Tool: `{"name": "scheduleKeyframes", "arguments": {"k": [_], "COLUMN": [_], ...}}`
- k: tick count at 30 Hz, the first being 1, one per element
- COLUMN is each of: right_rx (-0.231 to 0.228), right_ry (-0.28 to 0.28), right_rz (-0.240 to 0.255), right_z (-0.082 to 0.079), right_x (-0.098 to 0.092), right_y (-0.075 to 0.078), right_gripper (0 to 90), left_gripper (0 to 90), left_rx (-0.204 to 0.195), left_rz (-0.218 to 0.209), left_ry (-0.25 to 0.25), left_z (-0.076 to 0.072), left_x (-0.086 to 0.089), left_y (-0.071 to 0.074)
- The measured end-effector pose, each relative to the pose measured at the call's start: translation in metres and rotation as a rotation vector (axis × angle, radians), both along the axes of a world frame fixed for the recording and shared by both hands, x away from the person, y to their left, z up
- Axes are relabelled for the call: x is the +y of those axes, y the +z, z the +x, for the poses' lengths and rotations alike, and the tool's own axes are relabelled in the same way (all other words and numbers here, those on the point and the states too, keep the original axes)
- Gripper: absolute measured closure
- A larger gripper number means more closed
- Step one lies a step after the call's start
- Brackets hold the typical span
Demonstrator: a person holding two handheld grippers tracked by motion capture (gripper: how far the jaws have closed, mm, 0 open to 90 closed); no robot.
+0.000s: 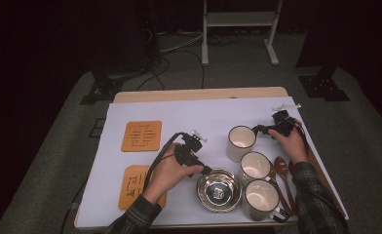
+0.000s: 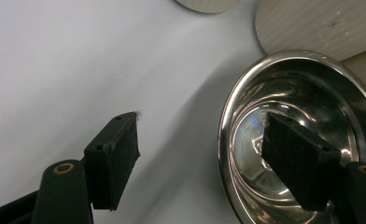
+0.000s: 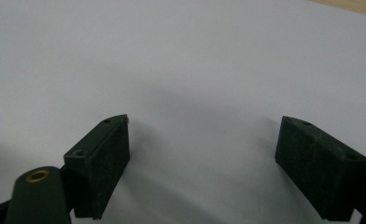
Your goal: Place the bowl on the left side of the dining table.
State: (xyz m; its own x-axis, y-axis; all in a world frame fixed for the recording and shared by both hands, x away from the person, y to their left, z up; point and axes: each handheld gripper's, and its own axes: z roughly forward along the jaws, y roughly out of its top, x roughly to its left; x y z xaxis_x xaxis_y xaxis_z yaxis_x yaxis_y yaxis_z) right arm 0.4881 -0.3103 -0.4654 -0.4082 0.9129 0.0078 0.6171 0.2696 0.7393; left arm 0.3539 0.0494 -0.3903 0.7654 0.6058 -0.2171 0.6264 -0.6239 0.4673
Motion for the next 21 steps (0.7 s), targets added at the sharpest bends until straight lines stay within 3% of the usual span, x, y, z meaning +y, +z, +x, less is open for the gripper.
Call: {"name": "scheduleKeyframes", "arguments": {"k": [21], "right_rx": [0.000], "right_ry": [0.000], "right_rz": [0.001], "right_z": [0.000], "right_x": [0.000], "right_y": [0.000], "right_gripper": [16.1], "left_gripper": [30.6], "left_rx": [0.023], "left_rz": [0.048], "left_ry": [-0.026], "left_z": [-0.001], "left_x": [-0.014], "left_y": [-0.023]}}
